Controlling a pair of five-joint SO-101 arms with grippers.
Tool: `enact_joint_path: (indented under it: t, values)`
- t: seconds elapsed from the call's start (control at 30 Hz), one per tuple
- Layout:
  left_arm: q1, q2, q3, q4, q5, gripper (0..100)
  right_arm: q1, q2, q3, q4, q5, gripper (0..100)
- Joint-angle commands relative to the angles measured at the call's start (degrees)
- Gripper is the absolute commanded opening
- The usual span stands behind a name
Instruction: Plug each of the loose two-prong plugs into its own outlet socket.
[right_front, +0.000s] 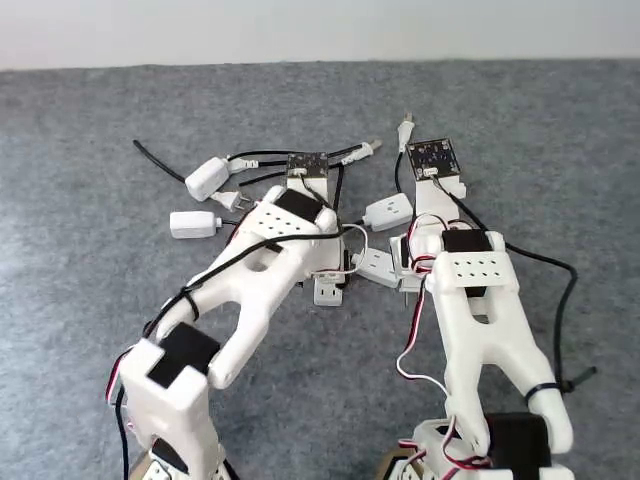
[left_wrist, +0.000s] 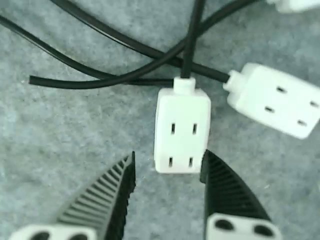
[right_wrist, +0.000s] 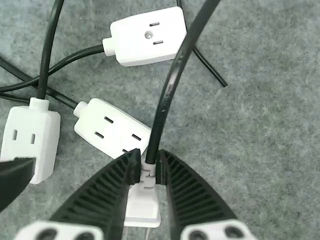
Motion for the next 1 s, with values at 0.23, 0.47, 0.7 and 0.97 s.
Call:
enact_joint_path:
  t: [0.23, 0.47, 0.7, 0.97]
  values:
    - [-3.43, -18.29, 18.15, -12.66, -15.91, 19, -2.86, -2.51, -0.79, -2.51, 0.53, 0.9]
    - [-3.78, -33.93, 36.26, -23.65, -23.12, 19, -5.23, -3.12, 1.14, -4.7, 0.62, 0.9]
    - [-8.88, -42.02, 48.66, -34.9, -26.81, 19, -6.02, -3.38, 1.14, -4.7, 0.35, 0.9]
    - [-17.76, -42.29, 51.21, -43.16, -26.29, 19, -8.22, -16.4, 8.62, -6.29, 0.18, 0.9]
